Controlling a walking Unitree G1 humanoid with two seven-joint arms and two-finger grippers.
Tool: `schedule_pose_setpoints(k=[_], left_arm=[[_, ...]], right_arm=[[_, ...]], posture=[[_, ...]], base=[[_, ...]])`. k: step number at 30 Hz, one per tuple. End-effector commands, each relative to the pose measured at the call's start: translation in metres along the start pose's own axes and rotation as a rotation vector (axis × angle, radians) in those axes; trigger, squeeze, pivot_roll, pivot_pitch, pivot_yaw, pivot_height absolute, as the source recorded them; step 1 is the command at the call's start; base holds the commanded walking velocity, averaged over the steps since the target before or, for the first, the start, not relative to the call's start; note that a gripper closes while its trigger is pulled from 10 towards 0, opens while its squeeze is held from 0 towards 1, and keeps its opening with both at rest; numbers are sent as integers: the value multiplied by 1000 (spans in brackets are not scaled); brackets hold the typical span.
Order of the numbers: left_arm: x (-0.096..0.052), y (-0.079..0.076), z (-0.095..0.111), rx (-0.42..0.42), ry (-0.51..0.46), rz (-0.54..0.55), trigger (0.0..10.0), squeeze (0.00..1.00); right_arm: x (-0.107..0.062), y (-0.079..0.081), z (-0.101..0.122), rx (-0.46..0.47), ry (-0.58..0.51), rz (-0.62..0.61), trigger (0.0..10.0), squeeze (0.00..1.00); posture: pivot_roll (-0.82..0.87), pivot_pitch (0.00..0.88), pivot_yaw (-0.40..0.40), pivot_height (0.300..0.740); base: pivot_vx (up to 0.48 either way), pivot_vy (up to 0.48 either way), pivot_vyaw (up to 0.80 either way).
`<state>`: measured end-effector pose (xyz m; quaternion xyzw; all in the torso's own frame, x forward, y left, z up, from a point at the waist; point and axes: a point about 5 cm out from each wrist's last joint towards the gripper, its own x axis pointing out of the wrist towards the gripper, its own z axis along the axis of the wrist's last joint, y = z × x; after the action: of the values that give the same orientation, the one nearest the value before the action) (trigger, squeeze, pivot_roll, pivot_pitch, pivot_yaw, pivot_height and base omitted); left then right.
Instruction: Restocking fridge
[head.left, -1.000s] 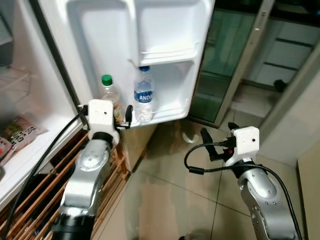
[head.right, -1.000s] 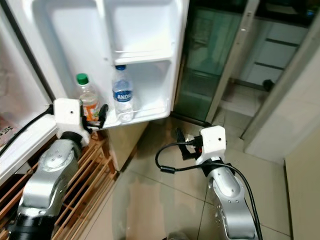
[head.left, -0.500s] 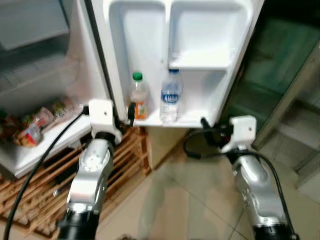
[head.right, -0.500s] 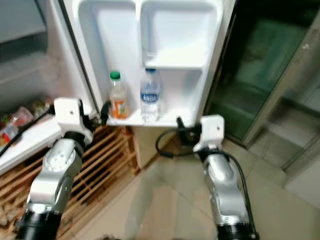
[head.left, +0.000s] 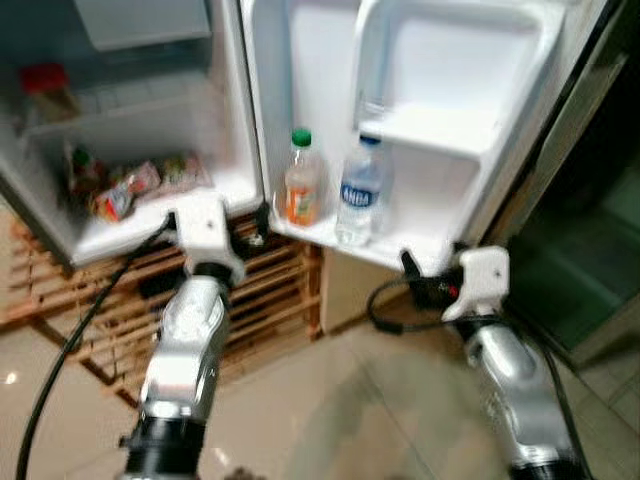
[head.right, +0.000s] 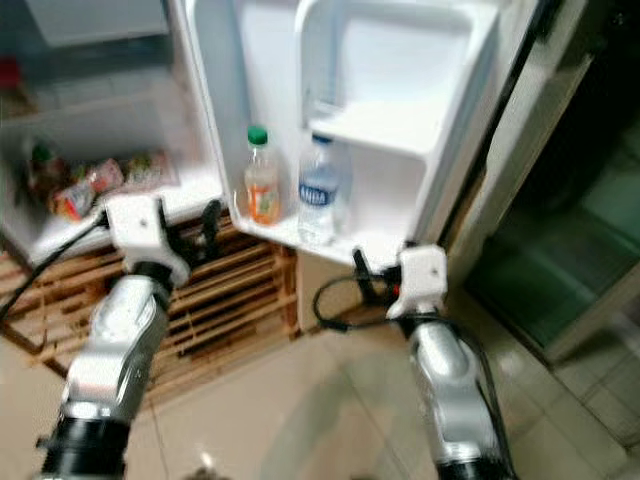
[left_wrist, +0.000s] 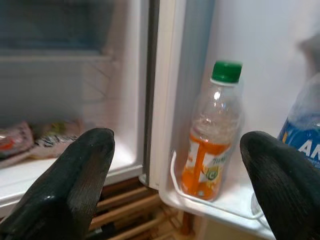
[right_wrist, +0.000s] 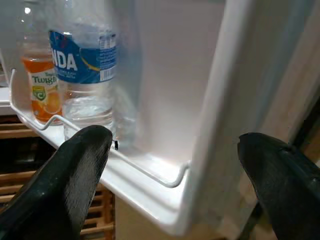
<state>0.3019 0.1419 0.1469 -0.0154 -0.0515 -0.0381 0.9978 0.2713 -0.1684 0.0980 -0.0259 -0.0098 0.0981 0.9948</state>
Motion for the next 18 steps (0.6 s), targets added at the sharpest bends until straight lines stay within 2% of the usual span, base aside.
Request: schedule_pose_setpoints(k=[1, 4, 5, 7, 8, 9, 12, 14, 18], left_arm=[[-1, 7, -3, 14, 10, 17, 10000, 0], [-6, 11, -5, 38, 15, 18, 10000, 0], [-6, 11, -5, 38, 15, 18, 10000, 0], [-7, 13, -8, 49, 31, 28, 10000, 0], [-7, 15, -11, 60, 44, 36, 10000, 0], [-7, 16, -12, 63, 45, 38, 10000, 0], [-5, 17, -14, 47, 56, 42, 10000, 0], [-4, 21, -20, 15, 86, 70, 10000, 0], [-5, 22, -28, 32, 117, 85, 10000, 0]], right_arm=[[-1, 7, 1, 0, -16, 38, 10000, 235], [-18, 9, -13, -12, 45, 117, 10000, 239], [-18, 9, -13, -12, 45, 117, 10000, 239], [-28, 1, -27, -32, 113, 110, 10000, 235], [-34, -8, -38, -58, 171, 91, 10000, 235], [-35, -10, -40, -64, 180, 86, 10000, 235], [-32, -18, -44, -106, 222, 38, 10000, 208], [-25, -34, -49, -228, 287, -88, 10000, 196], [-12, -54, -48, -287, 315, -236, 10000, 173]], posture=[[-231, 0, 30, 740], [-229, 0, 32, 740], [-229, 0, 32, 740], [-227, 0, 32, 740], [-230, 0, 33, 740], [-230, 0, 33, 740], [-230, 0, 34, 740], [-230, 0, 34, 740], [-224, 0, 30, 740]], base=[[0, -480, 769], [0, -480, 767], [0, -480, 769], [0, -480, 766], [0, 0, 775], [0, 0, 775], [0, 0, 0], [0, 0, 0], [0, 0, 0]])
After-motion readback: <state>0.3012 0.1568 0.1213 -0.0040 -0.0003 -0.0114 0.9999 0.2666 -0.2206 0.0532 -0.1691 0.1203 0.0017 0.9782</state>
